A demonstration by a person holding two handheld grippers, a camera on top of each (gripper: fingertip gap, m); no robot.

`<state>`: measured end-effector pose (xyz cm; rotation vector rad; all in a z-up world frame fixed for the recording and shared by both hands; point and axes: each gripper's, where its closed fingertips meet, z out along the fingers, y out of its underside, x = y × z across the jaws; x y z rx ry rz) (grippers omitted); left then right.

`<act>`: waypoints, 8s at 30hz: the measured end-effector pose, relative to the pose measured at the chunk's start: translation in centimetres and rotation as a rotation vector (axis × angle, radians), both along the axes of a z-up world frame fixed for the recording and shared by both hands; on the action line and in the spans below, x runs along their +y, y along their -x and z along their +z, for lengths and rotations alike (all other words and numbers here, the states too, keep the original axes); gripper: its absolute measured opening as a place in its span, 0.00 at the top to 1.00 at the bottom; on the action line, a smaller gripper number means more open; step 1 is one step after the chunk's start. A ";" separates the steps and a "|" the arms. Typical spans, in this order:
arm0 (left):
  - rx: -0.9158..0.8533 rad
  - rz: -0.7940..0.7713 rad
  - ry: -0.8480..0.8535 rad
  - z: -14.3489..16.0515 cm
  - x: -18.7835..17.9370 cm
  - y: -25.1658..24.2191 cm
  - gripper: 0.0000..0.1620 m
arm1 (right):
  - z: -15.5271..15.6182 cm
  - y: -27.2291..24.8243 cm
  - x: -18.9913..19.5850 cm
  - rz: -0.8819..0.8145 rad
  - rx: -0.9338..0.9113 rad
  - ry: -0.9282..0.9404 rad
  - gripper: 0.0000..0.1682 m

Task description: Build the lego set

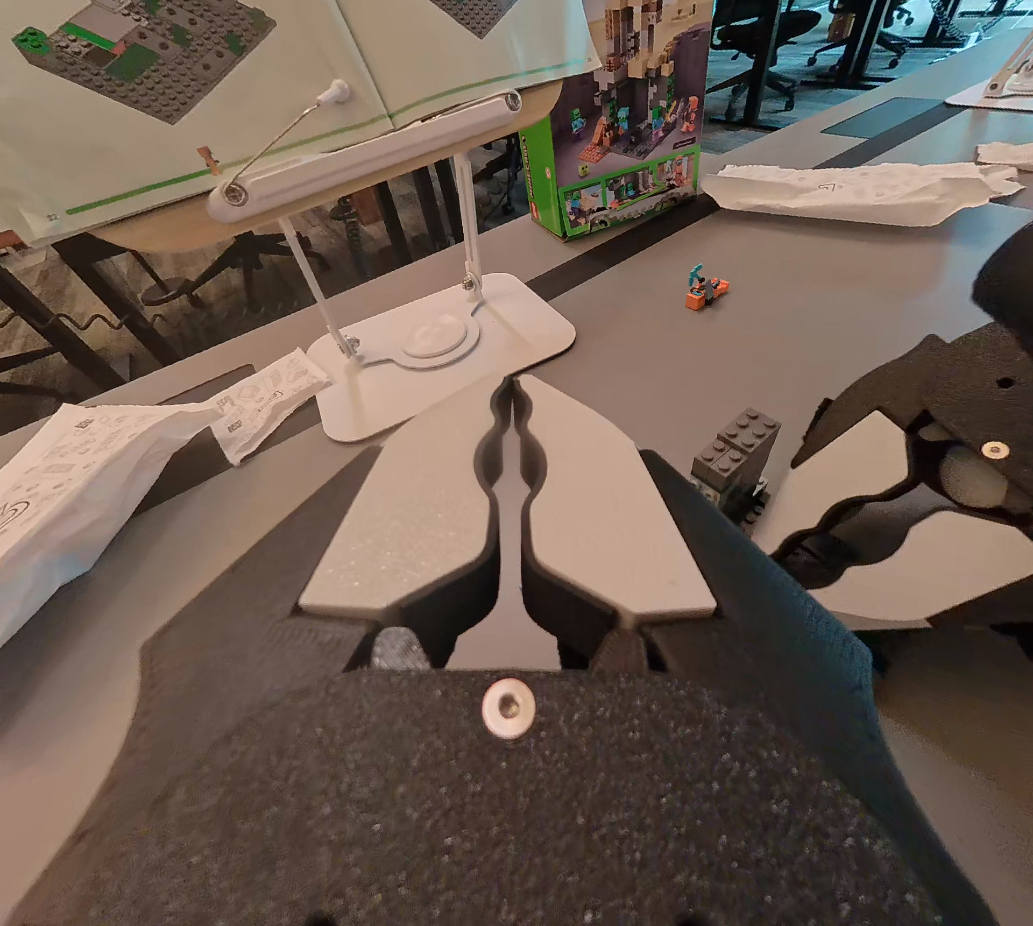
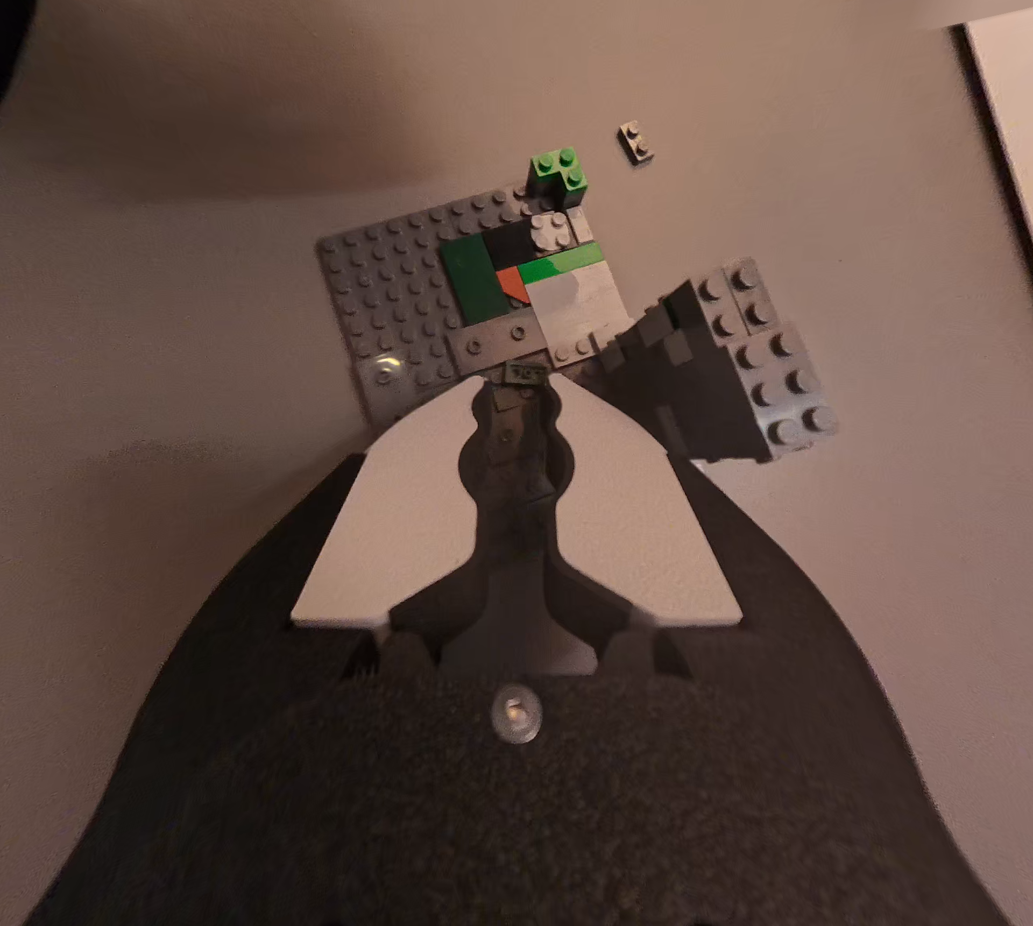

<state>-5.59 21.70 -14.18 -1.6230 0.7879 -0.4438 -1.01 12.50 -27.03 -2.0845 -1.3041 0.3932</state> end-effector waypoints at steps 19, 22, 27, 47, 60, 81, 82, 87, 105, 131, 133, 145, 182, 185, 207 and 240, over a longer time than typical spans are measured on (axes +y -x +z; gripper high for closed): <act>0.090 -0.319 -0.022 -2.0 -5.5 -3.6 0.93 | 5.8 -0.6 0.2 -0.047 0.457 0.120 1.00; 0.096 -0.430 -0.096 -1.6 -7.7 -5.0 0.91 | 9.2 -0.8 -0.2 -0.034 0.727 0.274 1.00; 0.088 -0.520 -0.219 -0.6 -10.1 -6.1 0.89 | 13.0 -1.1 -1.6 0.048 1.032 0.473 1.00; 0.148 -0.515 -0.293 0.2 -11.3 -6.3 0.95 | 13.6 -1.1 -1.9 0.074 1.110 0.571 1.00; 0.273 -0.448 -0.205 -1.6 -10.4 -6.3 0.95 | 12.1 -0.5 -1.5 -0.044 0.908 0.432 0.94; 0.128 -0.839 -0.378 1.4 -17.0 -6.1 0.86 | 14.3 -1.9 -7.7 0.537 0.748 0.933 0.98; 0.136 -0.854 -0.388 1.3 -17.4 -6.2 0.86 | 14.3 -1.9 -8.1 0.572 0.725 0.947 0.98; 0.188 -0.889 -0.433 1.1 -18.6 -6.3 0.86 | 15.1 -1.4 -9.8 0.715 0.686 0.989 0.98; 0.171 -0.908 -0.482 1.5 -19.9 -6.2 0.90 | 14.7 -0.8 -10.5 0.763 0.684 1.042 0.98; -0.290 -0.734 0.199 2.3 -13.7 -5.2 0.92 | 15.1 -1.0 -5.2 0.312 0.523 -0.375 0.89; -0.326 -0.752 0.249 2.4 -13.8 -5.3 0.92 | 14.8 -1.0 -5.1 0.288 0.470 -0.460 0.89; -0.375 -0.771 0.272 2.6 -14.4 -5.6 0.92 | 14.4 0.2 -4.5 0.131 0.524 -0.413 0.90; -0.091 -0.644 -0.210 2.9 -14.3 -5.3 0.92 | 15.7 0.1 -5.0 0.146 1.110 0.542 0.95; -0.077 -0.628 -0.236 2.9 -14.2 -5.3 0.92 | 15.6 0.2 -4.9 0.135 1.101 0.545 0.94; 0.124 -0.811 -0.351 2.2 -15.3 -5.1 0.87 | 14.8 -0.3 -5.1 0.160 1.103 0.813 0.99; 0.528 -0.740 0.151 -5.1 -5.3 -6.7 0.91 | 9.2 -7.1 -0.8 -0.021 0.781 0.154 0.97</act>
